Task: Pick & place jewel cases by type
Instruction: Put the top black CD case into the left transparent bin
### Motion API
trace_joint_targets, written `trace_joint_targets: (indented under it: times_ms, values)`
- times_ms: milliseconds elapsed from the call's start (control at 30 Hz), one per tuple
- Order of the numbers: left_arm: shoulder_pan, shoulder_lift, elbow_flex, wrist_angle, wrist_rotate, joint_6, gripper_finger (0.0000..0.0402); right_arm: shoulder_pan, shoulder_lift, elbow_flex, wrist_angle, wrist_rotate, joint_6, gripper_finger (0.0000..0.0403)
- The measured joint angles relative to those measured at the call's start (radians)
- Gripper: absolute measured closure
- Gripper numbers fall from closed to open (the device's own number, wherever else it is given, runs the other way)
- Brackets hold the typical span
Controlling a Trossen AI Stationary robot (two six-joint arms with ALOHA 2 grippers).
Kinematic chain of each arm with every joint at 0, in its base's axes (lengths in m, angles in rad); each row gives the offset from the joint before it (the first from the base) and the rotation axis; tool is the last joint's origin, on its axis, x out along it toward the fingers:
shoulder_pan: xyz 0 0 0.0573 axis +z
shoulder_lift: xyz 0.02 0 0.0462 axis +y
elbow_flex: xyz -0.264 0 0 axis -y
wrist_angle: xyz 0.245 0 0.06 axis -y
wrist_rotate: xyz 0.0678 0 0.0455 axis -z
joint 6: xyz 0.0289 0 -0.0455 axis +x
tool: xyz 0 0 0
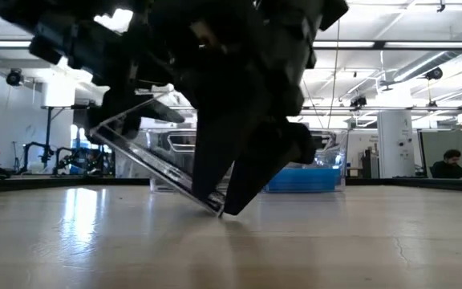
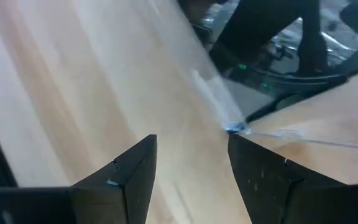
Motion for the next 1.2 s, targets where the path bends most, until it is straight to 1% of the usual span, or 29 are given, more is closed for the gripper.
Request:
trace_joint_targets:
  times_ms: [167, 233, 333, 400, 533, 567, 667, 767, 867, 967, 1067, 1133, 1200]
  values:
    - [0.033, 0.025, 0.092, -0.060, 0.011, 0.041, 0.0255, 0.033, -0.002, 0.004, 0.018, 0.025, -0.044, 0.0209]
    - [0.045, 0.025, 0.114, -0.080, 0.027, 0.073, 0.0255, 0.035, -0.002, 0.003, -0.006, 0.044, -0.058, 0.0209]
    - [0.054, 0.041, 0.131, -0.116, 0.046, 0.110, 0.0255, 0.038, -0.002, 0.003, -0.027, 0.045, -0.074, 0.0209]
    - [0.056, 0.044, 0.133, -0.170, 0.052, 0.123, 0.0255, 0.044, -0.007, 0.003, -0.040, 0.048, -0.078, 0.0209]
    - [0.054, 0.050, 0.118, -0.304, 0.054, 0.123, 0.0255, 0.053, -0.029, 0.003, -0.086, 0.090, -0.070, 0.0209]
    - [0.054, 0.050, 0.113, -0.315, 0.054, 0.123, 0.0256, 0.053, -0.035, 0.003, -0.101, 0.099, -0.063, 0.0209]
    - [0.054, 0.040, 0.093, -0.325, 0.054, 0.126, 0.0270, 0.058, -0.054, 0.003, -0.142, 0.119, -0.045, 0.0209]
    - [0.054, 0.039, 0.082, -0.326, 0.050, 0.127, 0.0293, 0.060, -0.082, 0.002, -0.188, 0.120, -0.022, 0.0209]
    - [0.053, 0.039, 0.078, -0.328, 0.016, 0.128, 0.0313, 0.069, -0.114, -0.008, -0.239, 0.121, 0.005, 0.0209]
    - [0.056, 0.039, 0.076, -0.317, 0.009, 0.157, 0.0318, 0.088, -0.141, -0.044, -0.234, 0.121, 0.065, 0.0209]
    - [0.066, 0.038, 0.083, -0.304, 0.006, 0.191, 0.0319, 0.106, -0.168, -0.096, -0.232, 0.114, 0.180, 0.0209]
    - [0.071, 0.038, 0.082, -0.303, -0.007, 0.219, 0.0319, 0.115, -0.185, -0.145, -0.228, 0.092, 0.314, 0.0209]
    - [0.076, 0.038, 0.081, -0.305, -0.033, 0.257, 0.0319, 0.120, -0.197, -0.204, -0.159, 0.039, 0.483, 0.0209]
